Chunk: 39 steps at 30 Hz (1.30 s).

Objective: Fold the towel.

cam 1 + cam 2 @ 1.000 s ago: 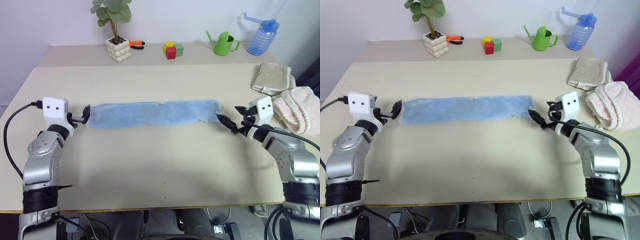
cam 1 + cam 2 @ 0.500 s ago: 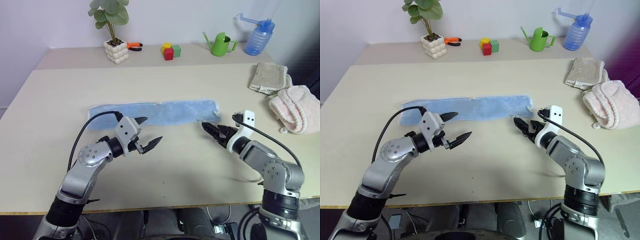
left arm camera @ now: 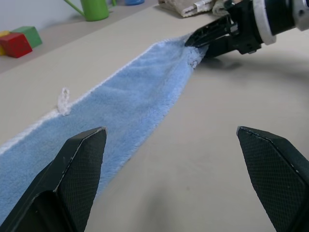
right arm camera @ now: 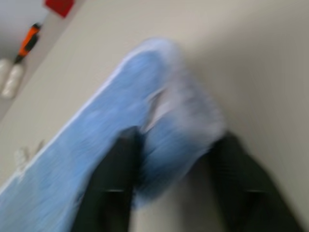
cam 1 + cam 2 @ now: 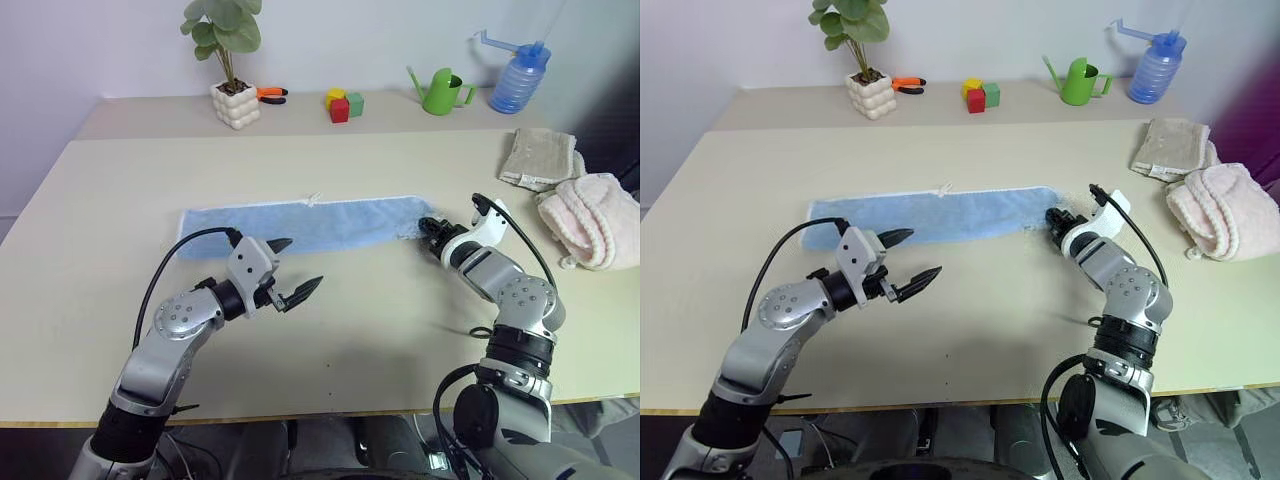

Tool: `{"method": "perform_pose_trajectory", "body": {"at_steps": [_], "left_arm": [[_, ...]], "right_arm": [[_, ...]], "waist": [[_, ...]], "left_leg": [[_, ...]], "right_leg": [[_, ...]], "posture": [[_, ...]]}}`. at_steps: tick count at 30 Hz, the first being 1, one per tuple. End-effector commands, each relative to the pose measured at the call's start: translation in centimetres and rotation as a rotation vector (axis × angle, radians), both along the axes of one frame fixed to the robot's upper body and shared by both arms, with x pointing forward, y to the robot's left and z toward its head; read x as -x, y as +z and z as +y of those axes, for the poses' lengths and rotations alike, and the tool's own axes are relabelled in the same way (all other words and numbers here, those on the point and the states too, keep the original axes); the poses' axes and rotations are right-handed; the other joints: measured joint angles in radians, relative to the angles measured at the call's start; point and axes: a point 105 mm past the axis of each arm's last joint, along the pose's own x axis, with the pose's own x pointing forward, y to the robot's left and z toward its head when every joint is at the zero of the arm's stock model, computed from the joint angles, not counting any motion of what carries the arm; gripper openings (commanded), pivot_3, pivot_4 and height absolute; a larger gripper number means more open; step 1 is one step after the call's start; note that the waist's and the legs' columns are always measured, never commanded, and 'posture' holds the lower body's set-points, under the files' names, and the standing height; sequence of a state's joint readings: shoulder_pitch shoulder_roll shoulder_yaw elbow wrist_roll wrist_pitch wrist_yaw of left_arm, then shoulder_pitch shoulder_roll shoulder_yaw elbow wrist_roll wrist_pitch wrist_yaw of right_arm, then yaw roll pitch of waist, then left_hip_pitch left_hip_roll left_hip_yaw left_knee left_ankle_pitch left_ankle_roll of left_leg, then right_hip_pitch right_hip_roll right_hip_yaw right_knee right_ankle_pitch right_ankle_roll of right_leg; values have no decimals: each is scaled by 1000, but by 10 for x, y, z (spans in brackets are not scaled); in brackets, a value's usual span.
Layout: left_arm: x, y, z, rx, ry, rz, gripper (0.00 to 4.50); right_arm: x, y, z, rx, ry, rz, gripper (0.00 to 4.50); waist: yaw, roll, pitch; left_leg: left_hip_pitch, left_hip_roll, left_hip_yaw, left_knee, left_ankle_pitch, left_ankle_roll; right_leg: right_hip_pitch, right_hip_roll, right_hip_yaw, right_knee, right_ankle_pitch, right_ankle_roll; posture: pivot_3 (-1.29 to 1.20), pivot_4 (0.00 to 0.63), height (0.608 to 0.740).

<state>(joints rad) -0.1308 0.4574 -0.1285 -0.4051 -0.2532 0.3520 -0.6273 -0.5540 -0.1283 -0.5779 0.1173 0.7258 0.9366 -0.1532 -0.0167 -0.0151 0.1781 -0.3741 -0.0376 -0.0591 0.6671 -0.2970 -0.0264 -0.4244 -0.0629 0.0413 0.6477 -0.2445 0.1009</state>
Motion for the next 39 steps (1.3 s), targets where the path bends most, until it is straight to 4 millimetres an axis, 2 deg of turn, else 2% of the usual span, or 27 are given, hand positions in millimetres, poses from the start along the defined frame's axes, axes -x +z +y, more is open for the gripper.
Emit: {"method": "perform_pose_trajectory", "body": {"at_steps": [1, 4, 10, 13, 16, 19, 22, 24, 26, 31, 34, 37, 39], "left_arm": [[3, 13, -1, 25, 2, -44, 4426], [3, 12, 1, 24, 15, -40, 4426], [2, 10, 4, 19, 27, -35, 4426], [0, 8, 4, 18, 26, -31, 4426], [-3, 7, 1, 15, 12, -31, 4426], [-5, 7, -2, 16, 2, -32, 4426], [-5, 7, -4, 17, -4, -34, 4426], [-5, 8, -4, 16, -5, -36, 4426], [-4, 8, -4, 17, -1, -37, 4426], [-1, 8, -3, 20, 22, -37, 4426], [3, 7, 0, 18, 38, -32, 4426], [4, 6, 1, 15, 45, -27, 4426], [5, 6, 2, 15, 47, -25, 4426]], "right_arm": [[-2, 8, -11, 16, -48, -35, 112], [4, 27, -27, 82, -70, -118, 45], [28, 45, -67, 316, -80, -159, 45], [33, 58, -77, 403, -60, -194, 45], [29, 81, -56, 589, 86, -295, 45], [29, 91, -1, 842, 377, -427, 45], [37, 73, 49, 1060, 672, -500, 45], [39, 57, 66, 1116, 791, -504, 45], [35, 42, 74, 1155, 834, -482, 45], [29, 27, 84, 1156, 853, -463, 45], [34, 22, 90, 1140, 910, -468, 45], [41, 25, 92, 1073, 943, -486, 912], [44, 35, 92, 1059, 936, -539, 1883]], "waist": [[-2, 0, 0], [5, 1, 0], [2, 1, 0], [-3, 2, 0], [-8, 3, 0], [-14, 4, 0], [-18, 3, 0], [-18, 3, 0], [-11, 3, 0], [3, 2, 1], [4, 2, 1], [4, 2, 1], [4, 2, 1]], "left_leg": [[0, 0, 0, 0, 0, 0], [0, 0, 0, 0, 0, 0], [-1, 0, 0, 0, -1, 1], [-1, 0, 0, 0, -1, 2], [0, 1, 1, -1, -1, 2], [0, 1, 1, -1, -1, 2], [0, 1, 0, -1, -1, 2], [0, 1, 0, -1, -1, 2], [-1, 0, 0, -1, -1, 1], [-1, 0, 0, -1, -1, 1], [-1, 0, 0, -1, -1, 1], [-1, 0, 0, -1, -1, 1], [-1, 0, 0, -1, -1, 1]], "right_leg": [[0, 0, 0, 0, 0, 0], [0, 0, 0, 0, 0, 0], [0, 0, 0, -2, 0, 0], [0, 0, 0, -2, 0, 0], [0, 1, 0, -1, 0, 0], [0, 1, 0, -1, -1, 0], [0, 1, 0, -2, -1, 1], [0, 1, 0, -3, -1, 1], [0, 0, 0, -3, -1, 1], [0, -1, 0, -3, -1, 1], [0, -1, 0, -3, -1, 1], [0, -1, 0, -3, -1, 1], [0, -1, 0, -3, -1, 1]], "posture": [[0, 150, 727], [0, 150, 727], [0, 150, 727], [0, 150, 727], [0, 150, 727], [0, 150, 727], [0, 150, 727], [0, 150, 727], [0, 150, 727], [0, 150, 727], [0, 150, 727], [0, 150, 727], [0, 150, 727]]}}
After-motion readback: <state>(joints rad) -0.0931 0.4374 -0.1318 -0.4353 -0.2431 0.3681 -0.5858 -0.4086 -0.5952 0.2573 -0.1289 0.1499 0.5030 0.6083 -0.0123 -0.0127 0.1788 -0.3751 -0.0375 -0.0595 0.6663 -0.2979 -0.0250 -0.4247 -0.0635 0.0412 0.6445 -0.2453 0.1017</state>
